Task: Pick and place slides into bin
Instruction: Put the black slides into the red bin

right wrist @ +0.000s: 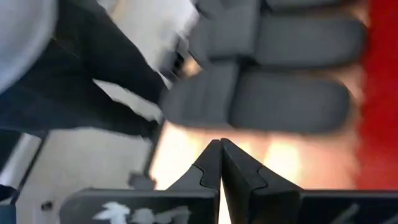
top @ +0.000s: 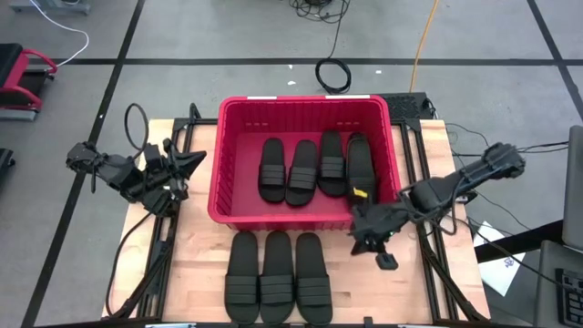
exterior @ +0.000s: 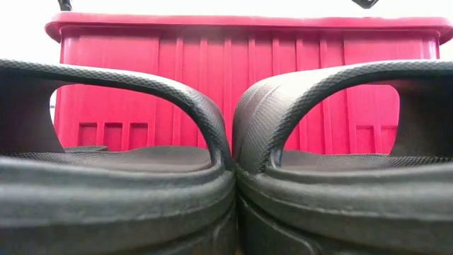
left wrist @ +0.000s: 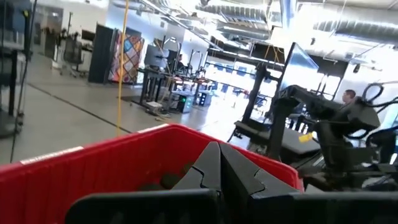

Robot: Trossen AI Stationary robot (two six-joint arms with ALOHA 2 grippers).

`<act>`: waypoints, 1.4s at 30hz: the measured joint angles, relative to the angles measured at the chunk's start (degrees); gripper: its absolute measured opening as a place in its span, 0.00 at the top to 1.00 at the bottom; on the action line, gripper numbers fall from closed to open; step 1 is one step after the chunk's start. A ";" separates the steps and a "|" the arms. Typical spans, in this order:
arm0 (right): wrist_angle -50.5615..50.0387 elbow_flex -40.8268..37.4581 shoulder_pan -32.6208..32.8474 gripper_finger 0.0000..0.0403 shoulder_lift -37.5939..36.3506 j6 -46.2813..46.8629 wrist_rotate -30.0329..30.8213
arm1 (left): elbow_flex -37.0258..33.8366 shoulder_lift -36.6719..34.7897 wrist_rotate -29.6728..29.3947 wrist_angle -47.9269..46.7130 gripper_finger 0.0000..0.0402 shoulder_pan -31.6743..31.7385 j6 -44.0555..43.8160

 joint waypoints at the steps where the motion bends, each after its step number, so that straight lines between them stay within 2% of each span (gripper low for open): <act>1: 4.12 -1.87 0.66 1.00 -0.72 -0.01 0.01 | 0.00 0.02 0.02 -0.24 1.00 0.00 -0.89; 4: 12.27 -4.88 1.62 1.00 -1.38 0.97 -0.04 | 0.00 0.04 0.05 -0.33 1.00 0.02 -0.85; 11: 15.64 -3.17 2.70 1.00 4.96 2.23 5.16 | 0.00 0.04 0.05 -0.29 1.00 0.01 6.54; 16: 18.27 -1.95 2.65 1.00 11.95 4.88 5.99 | 0.00 -0.02 0.10 -0.25 1.00 0.00 6.65; 20: 24.03 -1.84 1.83 1.00 15.95 5.52 -1.49 | 0.00 -0.02 0.64 -0.86 1.00 0.00 6.43; 22: 25.99 -1.84 1.85 0.98 17.75 6.20 -3.21 | 0.00 -0.02 1.46 -1.54 1.00 0.00 6.40; 26: 26.08 -1.86 0.63 0.88 20.83 10.04 -6.19 | 0.00 -0.02 3.61 -2.93 1.00 0.02 6.34; 30: 28.31 -1.86 -0.32 0.69 23.45 14.05 -9.23 | 0.00 -0.02 5.48 -5.62 1.00 0.00 4.37; 36: 28.39 -1.86 -0.35 0.42 27.12 14.04 -9.14 | -0.02 -0.02 5.69 -7.40 1.00 0.00 1.87; 39: 28.37 -1.86 -0.44 0.35 28.94 14.09 -7.41 | -0.02 -0.02 5.69 -7.41 1.00 0.00 1.87; 42: 27.93 -1.86 -0.57 0.32 31.24 14.02 -7.55 | -0.02 -0.02 5.68 -7.39 1.00 0.00 1.74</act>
